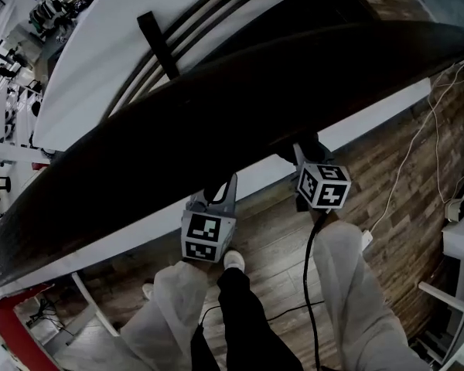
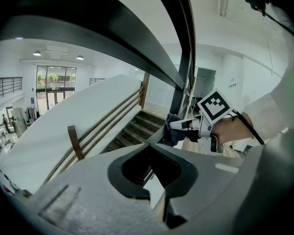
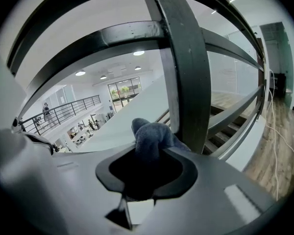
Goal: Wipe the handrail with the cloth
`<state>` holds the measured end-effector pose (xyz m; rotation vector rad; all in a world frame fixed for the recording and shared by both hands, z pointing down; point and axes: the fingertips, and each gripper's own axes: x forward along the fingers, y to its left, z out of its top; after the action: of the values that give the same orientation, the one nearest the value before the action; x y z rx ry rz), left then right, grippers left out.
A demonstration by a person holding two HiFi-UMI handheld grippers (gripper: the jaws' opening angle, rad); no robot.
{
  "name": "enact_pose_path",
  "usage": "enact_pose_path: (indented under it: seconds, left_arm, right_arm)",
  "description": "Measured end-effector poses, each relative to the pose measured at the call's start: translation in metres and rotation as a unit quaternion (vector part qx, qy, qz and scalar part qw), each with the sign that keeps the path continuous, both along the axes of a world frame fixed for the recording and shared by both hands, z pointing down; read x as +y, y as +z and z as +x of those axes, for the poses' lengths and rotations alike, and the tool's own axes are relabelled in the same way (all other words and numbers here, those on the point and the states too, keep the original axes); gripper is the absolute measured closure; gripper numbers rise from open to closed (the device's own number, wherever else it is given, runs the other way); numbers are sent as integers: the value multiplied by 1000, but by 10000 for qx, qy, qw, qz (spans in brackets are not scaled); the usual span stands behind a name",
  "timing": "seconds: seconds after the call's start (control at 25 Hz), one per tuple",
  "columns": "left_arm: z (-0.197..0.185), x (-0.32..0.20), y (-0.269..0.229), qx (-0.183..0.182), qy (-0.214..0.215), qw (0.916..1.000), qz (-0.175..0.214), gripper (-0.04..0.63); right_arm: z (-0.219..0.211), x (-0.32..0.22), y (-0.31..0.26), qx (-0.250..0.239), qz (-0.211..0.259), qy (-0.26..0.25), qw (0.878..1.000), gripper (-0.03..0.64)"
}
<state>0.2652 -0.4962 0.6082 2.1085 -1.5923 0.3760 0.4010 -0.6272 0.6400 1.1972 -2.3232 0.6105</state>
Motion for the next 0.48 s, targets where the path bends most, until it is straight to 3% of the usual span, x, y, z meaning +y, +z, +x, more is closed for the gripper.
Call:
enact_pose_path:
  seconds: [0.24, 0.48]
  left_arm:
    - [-15, 13, -3, -37, -169, 9998, 57, 597]
    - [-23, 35, -1, 74, -343, 9993, 139, 597]
  right_arm:
    - [22, -14, 0, 93, 6, 278, 9996, 523]
    - [12, -6, -13, 754, 561, -104, 9955, 526]
